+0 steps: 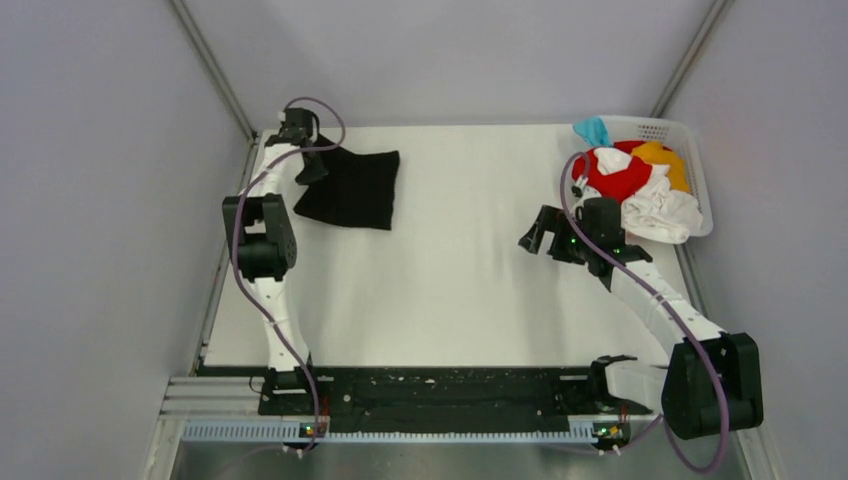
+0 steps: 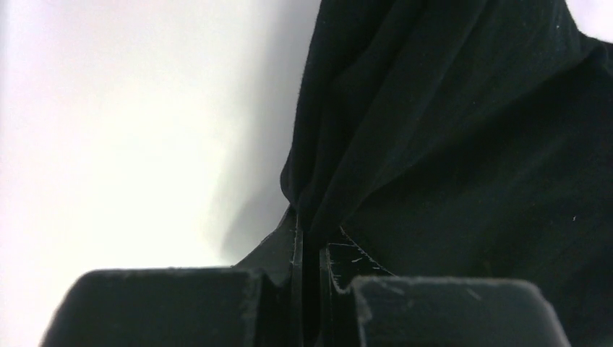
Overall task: Fold and stack the t-shirts
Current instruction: Put the neatly folded tshirt into the corner of the board with the left arm, then reset both arms
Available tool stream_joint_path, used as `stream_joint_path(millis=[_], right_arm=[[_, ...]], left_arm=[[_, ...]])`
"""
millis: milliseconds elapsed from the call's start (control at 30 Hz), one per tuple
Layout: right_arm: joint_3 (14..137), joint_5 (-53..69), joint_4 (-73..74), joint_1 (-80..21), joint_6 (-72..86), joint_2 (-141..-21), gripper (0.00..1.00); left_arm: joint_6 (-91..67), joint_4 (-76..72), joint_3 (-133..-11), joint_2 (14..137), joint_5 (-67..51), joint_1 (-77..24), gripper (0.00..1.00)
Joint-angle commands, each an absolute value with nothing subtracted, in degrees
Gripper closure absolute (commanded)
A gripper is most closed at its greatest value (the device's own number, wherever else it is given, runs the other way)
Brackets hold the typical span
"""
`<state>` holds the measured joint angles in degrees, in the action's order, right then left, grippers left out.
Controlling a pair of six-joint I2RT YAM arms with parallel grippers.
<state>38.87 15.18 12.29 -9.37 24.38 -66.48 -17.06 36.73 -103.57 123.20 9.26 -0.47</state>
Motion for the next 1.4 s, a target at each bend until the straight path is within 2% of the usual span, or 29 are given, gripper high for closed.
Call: stream_joint_path(millis=[0,233,433,533,567,600,633,667,700,833,1000,1167,1367], right_arm=[[38.71,10.8,11.73,-9.86,22.44,-64.66,0.01],[36.33,7.62,9.13,-9.91,21.94,-61.64,0.01],[34.84,5.62,7.64,-9.9,21.34,-59.79,0.01],[34.56,5.11,7.19,-9.92,21.27,-59.23,0.01],[34.61,4.79,7.28,-9.85,21.26,-59.19,0.01],[34.68,4.44,7.33,-9.91,21.15,-59.09,0.01],[34.78,3.94,7.53,-9.9,21.24,-59.11,0.01],[34.94,3.43,7.88,-9.85,21.3,-59.1,0.01],[35.16,2.98,8.24,-9.89,21.39,-59.02,0.01],[34.85,1.81,7.66,-9.86,21.89,-57.6,0.01],[33.24,-2.36,7.15,-9.86,22.94,-54.22,0.01],[33.6,-9.38,10.14,-9.85,24.11,-49.83,0.01],[31.79,-16.08,10.76,-9.89,24.89,-44.33,0.01]], left_arm=[[-11.15,41.08,-114.47,129.1,15.4,4.78,1.0],[-8.84,41.42,-128.76,137.88,11.81,12.13,1.0],[-5.66,37.12,-135.04,141.83,9.08,14.47,1.0],[-4.65,35.44,-135.53,141.83,10.46,14.5,0.92],[-4.93,36.04,-136.06,141.73,12.56,14.49,0.87],[-5.45,36.75,-136.31,141.25,15.09,14.49,0.76],[-5.95,37.39,-136.21,140.34,17.23,14.5,0.45],[-6.65,37.93,-135.78,138.9,18.36,14.5,0.07],[-7.34,38.12,-134.97,137.18,18.53,14.46,0.02],[-11.69,35.1,-125.28,125.13,13.65,14.14,0.01],[-17.22,21.72,-104.79,105.09,2.72,12.13,0.01],[-21.48,16.05,-85.89,85.73,2.09,6.67,0.01],[-23.54,5.9,-53.61,63.05,1.58,-5.43,0.01]])
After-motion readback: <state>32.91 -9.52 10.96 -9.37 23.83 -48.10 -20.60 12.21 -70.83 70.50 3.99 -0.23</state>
